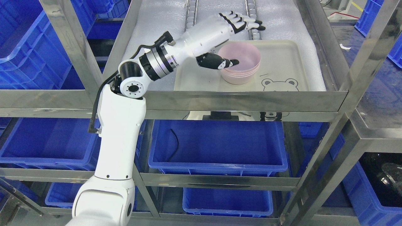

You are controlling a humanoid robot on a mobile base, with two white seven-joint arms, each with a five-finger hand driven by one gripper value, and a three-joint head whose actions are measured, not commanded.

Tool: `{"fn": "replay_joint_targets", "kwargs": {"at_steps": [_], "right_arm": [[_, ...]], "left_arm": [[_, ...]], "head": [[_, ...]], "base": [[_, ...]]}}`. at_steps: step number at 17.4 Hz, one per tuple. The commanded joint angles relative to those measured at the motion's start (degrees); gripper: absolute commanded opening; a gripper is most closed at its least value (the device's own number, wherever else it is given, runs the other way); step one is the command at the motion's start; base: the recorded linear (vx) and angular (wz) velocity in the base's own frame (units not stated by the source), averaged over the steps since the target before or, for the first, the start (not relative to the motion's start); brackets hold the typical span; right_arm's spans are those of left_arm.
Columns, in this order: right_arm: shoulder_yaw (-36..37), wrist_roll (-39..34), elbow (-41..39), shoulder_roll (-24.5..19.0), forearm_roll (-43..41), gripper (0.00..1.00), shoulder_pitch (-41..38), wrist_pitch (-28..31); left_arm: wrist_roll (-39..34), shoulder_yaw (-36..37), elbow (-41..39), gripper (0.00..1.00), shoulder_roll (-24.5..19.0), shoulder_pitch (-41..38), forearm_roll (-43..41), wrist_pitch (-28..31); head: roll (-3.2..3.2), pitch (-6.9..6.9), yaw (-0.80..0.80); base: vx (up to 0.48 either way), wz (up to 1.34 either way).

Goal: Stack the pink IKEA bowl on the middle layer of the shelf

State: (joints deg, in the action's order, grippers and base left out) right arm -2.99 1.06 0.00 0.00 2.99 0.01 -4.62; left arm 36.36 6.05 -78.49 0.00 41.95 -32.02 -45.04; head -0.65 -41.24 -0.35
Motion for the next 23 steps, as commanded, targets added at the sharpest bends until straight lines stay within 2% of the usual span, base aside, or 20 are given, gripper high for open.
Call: {"fn": "replay_joint_targets", "kwargs": {"at_steps": [1, 7, 12, 16, 18, 21, 23], "right_arm": [[0.0, 0.0, -1.0, 1.0, 0.0, 1.00, -0.3, 0.0], [0.0, 0.0, -1.0, 1.0, 0.0, 1.00, -0.3, 0.0], [0.0, 0.0, -1.0, 1.0, 0.0, 1.00, -0.3, 0.0], [0.0, 0.0, -1.0, 1.0, 0.0, 1.00, -0.3, 0.0], [0.0, 0.0, -1.0, 1.0, 0.0, 1.00, -0.2, 0.0], [0.0, 0.0, -1.0, 1.0, 0.0, 1.00, -0.3, 0.0], [0.0, 0.0, -1.0, 1.0, 0.0, 1.00, -0.3, 0.0]], "left_arm": [[-3.5, 12.0, -10.1, 0.74, -1.0, -13.4, 2.1, 0.0], [-3.7, 9.3, -13.0, 0.74, -1.0, -21.0, 2.8, 0.0], [-3.5, 8.9, -12.0, 0.75, -1.0, -38.2, 5.3, 0.0], [-3.6, -5.6, 0.2, 0.81, -1.0, -41.6, 7.3, 0.0], [-3.6, -7.1, 3.2, 0.81, -1.0, -44.2, 13.3, 0.0], [-4.3, -7.2, 8.5, 0.91, -1.0, -45.6, 16.3, 0.0], [-8.0, -7.2, 10.8, 0.91, -1.0, -45.6, 20.0, 0.0]], "head": [[0.00, 0.00, 0.00], [0.00, 0.00, 0.00], [0.00, 0.00, 0.00], [0.00, 0.01, 0.00], [0.00, 0.01, 0.00], [0.00, 0.01, 0.00], [0.00, 0.01, 0.00]], "base": [[-0.015, 0.02], [-0.046, 0.00], [-0.048, -0.05], [-0.005, -0.06], [0.014, 0.04], [0.020, 0.10], [0.025, 0.09]]}}
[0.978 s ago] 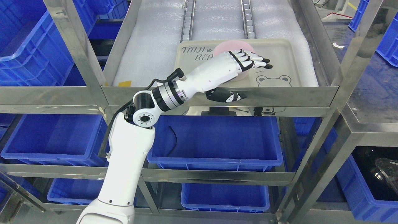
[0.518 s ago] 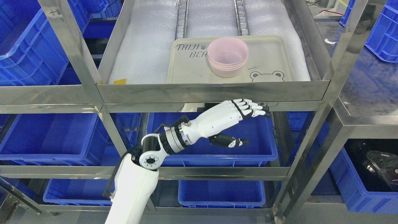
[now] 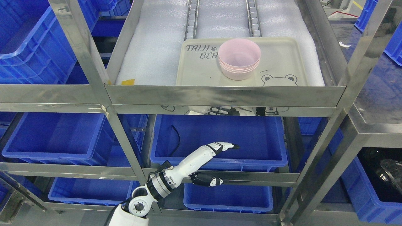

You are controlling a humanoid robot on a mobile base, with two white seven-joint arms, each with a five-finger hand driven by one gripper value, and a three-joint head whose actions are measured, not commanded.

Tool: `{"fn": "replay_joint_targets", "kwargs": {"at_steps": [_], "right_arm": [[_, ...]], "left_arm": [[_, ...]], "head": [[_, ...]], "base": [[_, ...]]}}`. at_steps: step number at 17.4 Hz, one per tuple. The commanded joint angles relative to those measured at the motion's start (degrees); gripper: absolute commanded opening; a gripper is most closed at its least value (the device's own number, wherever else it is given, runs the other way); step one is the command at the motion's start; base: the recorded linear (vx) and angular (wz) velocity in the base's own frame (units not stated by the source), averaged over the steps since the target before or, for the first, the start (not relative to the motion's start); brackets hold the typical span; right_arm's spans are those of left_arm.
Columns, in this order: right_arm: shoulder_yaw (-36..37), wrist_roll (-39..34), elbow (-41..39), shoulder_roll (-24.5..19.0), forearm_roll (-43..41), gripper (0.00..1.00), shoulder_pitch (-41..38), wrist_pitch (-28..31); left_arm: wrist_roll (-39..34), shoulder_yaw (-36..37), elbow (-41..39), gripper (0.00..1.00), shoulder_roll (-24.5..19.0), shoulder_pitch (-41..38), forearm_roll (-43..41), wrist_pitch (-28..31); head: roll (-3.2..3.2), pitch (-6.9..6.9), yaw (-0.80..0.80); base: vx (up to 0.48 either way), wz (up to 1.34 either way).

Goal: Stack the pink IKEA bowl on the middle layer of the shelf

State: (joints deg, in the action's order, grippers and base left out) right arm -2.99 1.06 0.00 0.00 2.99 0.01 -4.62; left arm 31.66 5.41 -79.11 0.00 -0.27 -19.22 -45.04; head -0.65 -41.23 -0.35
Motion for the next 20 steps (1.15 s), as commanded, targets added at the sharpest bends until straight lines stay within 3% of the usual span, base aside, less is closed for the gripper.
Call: {"fn": "replay_joint_targets", "kwargs": {"at_steps": [1, 4, 7, 8, 12, 20], "right_arm": [[0.0, 0.0, -1.0, 1.0, 0.0, 1.00, -0.2, 0.0], [0.0, 0.0, -1.0, 1.0, 0.0, 1.00, -0.3, 0.0], [0.0, 0.0, -1.0, 1.0, 0.0, 1.00, -0.2, 0.0], [0.0, 0.0, -1.0, 1.0, 0.0, 1.00, -0.2, 0.0], [0.0, 0.0, -1.0, 1.0, 0.0, 1.00, -0.3, 0.0], [0.0, 0.0, -1.0, 1.0, 0.0, 1.00, -0.2, 0.0]], "left_arm": [[-6.6, -6.3, 11.3, 0.91, -1.0, -3.3, 10.6, 0.0], [-20.0, -4.1, 8.4, 0.91, -1.0, -3.2, 17.2, 8.1], [-33.7, -0.7, 3.1, 0.95, -1.0, -2.9, 17.5, 15.4], [-34.0, 1.4, 1.6, 1.00, -1.0, -3.1, 17.5, 16.8], [-33.9, 10.5, 1.1, 1.00, -1.0, -3.7, 20.1, 17.7], [-33.5, 10.9, -1.0, 1.00, -1.0, -5.4, 22.6, 20.2]], "head": [[0.00, 0.00, 0.00], [0.00, 0.00, 0.00], [0.00, 0.00, 0.00], [0.00, 0.00, 0.00], [0.00, 0.00, 0.00], [0.00, 0.00, 0.00]], "base": [[0.019, 0.03], [0.010, 0.01], [0.000, 0.00], [0.000, 0.00], [0.000, 0.00], [0.000, 0.00]]}}
